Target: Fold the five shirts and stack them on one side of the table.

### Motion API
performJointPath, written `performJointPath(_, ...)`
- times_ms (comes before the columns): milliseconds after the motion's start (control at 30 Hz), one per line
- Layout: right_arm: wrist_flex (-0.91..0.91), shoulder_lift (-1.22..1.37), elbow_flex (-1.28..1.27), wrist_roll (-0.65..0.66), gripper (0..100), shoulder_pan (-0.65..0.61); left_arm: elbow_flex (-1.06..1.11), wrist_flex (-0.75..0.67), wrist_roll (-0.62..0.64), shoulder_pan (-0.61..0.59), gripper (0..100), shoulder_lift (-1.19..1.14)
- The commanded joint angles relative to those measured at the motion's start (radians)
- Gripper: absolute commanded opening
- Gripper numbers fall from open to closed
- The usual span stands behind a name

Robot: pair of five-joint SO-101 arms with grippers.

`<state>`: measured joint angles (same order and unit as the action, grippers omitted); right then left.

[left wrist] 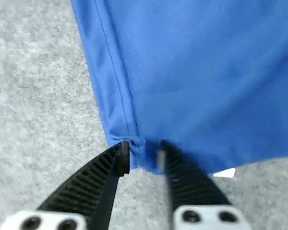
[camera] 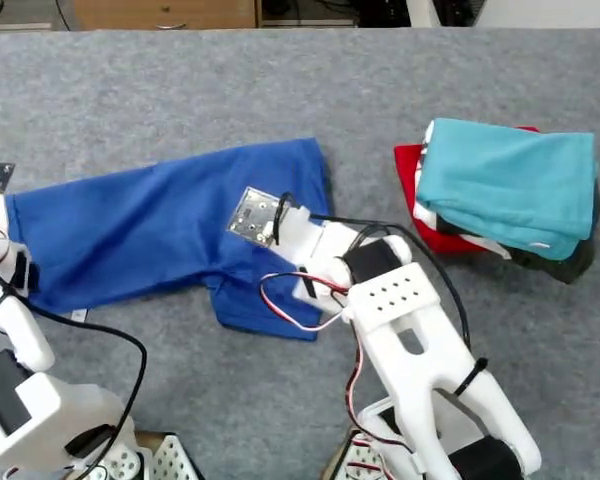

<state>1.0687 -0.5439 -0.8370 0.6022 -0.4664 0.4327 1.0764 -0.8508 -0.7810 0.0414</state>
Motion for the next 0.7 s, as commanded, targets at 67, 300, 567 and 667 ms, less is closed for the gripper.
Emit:
performJointPath(67, 0.051, -0.027, 0.122, 0.028, 24.6, -0.033, -0.146, 0.087, 0.058, -0.02, 17, 0.01)
performJointPath(300, -0.055, 0.107, 0.314, -0.04, 3.4, -0.03, -0.325, 0.107, 0.255, -0.008, 4, 0.001)
performJointPath(567, -0.072, 0.684, 0.76, -0.176, 0.5, -0.033, -0.387, 0.066, 0.423, 0.127, 2, -0.096)
performJointPath(667, 0.012, 0.905, 0.981, -0.207, 0.5, -0.053, -0.404, 0.1, 0.423, 0.146, 2, -0.147)
